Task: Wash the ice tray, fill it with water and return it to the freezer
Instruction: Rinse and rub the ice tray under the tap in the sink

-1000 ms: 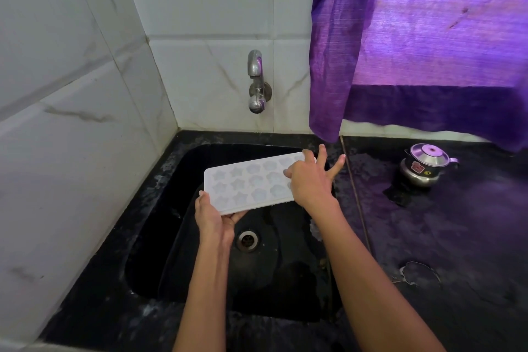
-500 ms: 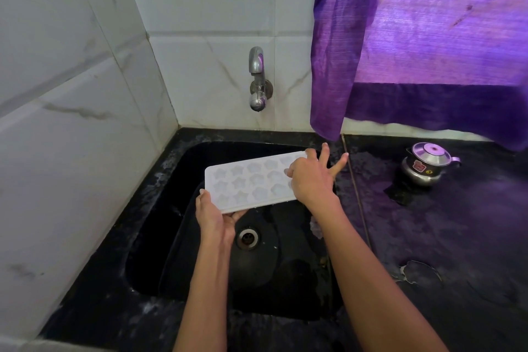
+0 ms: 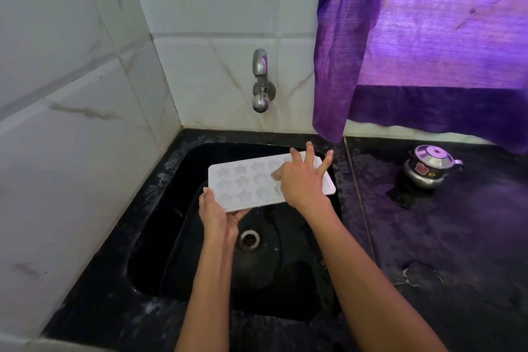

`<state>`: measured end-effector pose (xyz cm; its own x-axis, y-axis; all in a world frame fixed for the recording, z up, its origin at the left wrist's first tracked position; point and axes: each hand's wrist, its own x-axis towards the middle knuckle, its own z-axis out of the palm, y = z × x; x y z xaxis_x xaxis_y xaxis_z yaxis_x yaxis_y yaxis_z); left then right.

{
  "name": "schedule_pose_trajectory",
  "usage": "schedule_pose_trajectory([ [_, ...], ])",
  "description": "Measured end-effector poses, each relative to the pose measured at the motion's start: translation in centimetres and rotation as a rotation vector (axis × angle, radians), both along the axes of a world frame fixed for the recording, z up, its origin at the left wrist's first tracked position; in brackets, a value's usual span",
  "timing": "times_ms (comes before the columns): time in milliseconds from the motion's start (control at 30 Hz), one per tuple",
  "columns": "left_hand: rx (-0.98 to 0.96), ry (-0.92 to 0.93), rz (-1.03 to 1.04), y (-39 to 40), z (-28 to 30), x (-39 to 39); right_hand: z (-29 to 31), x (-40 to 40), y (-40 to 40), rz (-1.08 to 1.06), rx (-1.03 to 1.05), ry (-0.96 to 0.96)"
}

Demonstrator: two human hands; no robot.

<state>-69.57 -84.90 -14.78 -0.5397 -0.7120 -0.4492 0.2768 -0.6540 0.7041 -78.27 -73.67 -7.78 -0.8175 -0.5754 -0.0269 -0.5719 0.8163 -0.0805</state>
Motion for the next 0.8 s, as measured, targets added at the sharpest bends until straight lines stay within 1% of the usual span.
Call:
schedule_pose_trajectory([
  [233,0.003,-0.001,-0.007,0.29,0.0,0.09,0.15,-0.06,0.04,-0.058,0.035,-0.014],
  [400,0.002,-0.004,-0.016,0.45,0.09,-0.04,0.24,0.11,0.14,-0.026,0.036,-0.001],
  [567,0.005,-0.003,-0.021,0.37,0.05,0.1,0.33,-0.14,0.13,-0.078,0.035,-0.016],
  [800,0.012,-0.001,-0.015,0.31,0.13,0.09,-0.14,-0.05,-0.23,-0.082,-0.015,-0.012],
])
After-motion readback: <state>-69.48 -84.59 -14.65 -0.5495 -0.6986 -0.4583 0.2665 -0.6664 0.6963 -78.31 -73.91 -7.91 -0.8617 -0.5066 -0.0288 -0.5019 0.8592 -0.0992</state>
